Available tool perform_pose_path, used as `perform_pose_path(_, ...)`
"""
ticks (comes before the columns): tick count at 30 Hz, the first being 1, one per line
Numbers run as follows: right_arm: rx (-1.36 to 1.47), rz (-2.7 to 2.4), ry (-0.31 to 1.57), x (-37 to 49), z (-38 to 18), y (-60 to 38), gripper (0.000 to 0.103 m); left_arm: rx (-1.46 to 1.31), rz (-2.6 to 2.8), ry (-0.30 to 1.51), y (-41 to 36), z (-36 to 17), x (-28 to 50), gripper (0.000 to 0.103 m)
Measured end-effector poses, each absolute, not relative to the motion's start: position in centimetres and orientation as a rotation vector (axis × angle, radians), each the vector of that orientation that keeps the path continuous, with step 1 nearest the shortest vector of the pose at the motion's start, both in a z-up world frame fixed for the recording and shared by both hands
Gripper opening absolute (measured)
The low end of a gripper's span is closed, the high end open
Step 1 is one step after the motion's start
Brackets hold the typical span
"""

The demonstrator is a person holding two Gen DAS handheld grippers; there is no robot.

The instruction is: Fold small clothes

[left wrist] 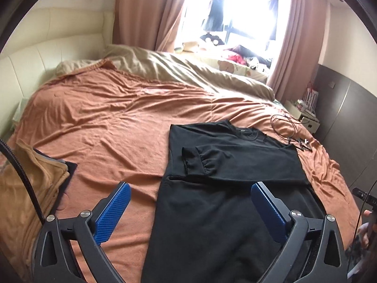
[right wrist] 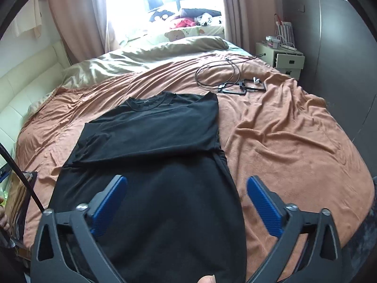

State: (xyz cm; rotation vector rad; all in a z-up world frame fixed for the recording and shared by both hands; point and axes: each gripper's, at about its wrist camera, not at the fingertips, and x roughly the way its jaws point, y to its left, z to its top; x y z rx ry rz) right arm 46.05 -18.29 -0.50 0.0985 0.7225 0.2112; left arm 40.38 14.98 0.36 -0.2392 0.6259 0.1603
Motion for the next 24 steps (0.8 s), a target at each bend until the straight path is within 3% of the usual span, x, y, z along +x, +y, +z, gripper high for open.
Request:
perform_pose_path(13, 0.111, 0.220, 0.627, 34.8, 1.9, -21.3, 0.103, -0.220, 0.146, 0.489, 12.6, 4.1, 29.2, 0.103)
perform_pose_path(24, 0.081, 0.251, 0.548, 25.0, 2.8, -22.7, 0.103, -0.146, 0.151, 0.496, 9.9, 5.6, 20.6, 0.103)
